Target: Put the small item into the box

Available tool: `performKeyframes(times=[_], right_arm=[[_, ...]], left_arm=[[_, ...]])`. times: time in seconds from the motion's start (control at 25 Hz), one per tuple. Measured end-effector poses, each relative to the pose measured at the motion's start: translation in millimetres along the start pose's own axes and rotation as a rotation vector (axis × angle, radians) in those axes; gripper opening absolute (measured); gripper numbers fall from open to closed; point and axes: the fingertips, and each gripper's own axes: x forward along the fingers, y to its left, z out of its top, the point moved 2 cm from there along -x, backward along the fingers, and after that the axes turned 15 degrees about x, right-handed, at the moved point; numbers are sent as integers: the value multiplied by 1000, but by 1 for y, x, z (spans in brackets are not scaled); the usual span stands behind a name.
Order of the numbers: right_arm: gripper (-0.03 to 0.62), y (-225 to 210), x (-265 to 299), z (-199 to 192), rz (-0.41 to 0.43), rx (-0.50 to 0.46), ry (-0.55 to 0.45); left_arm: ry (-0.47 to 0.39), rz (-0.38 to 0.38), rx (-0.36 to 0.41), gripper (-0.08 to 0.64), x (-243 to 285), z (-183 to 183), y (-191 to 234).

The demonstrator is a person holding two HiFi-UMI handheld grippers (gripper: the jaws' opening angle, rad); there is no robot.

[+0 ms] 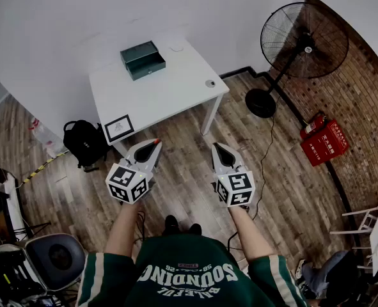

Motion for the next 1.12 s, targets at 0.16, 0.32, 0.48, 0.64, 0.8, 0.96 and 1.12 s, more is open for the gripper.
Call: performKeyframes(times=[0.16, 0.32, 0.48, 0.64, 0.8, 0.96, 1.12], right_arm=[[2, 11, -2, -11, 17, 20, 13], [2, 17, 9, -18, 3, 5, 38], [2, 24, 16, -20, 1, 14, 27], [2, 27, 16, -23, -7, 56, 11], [2, 26, 17, -29, -25, 60, 12], [2, 13, 28, -30, -29, 70, 19], [2, -5, 50, -23, -19, 70, 18]], left_arm=[[14, -3, -5, 62, -11, -6, 2], [14, -6, -8, 61, -15, -11, 14], [17, -16, 1, 63, -18, -14, 24], [18, -40, 2, 62, -17, -19, 30], [19, -67, -4, 62, -7, -23, 34], [27, -80, -13, 62, 10, -28, 39], [33, -77, -20, 62, 36, -31, 49]])
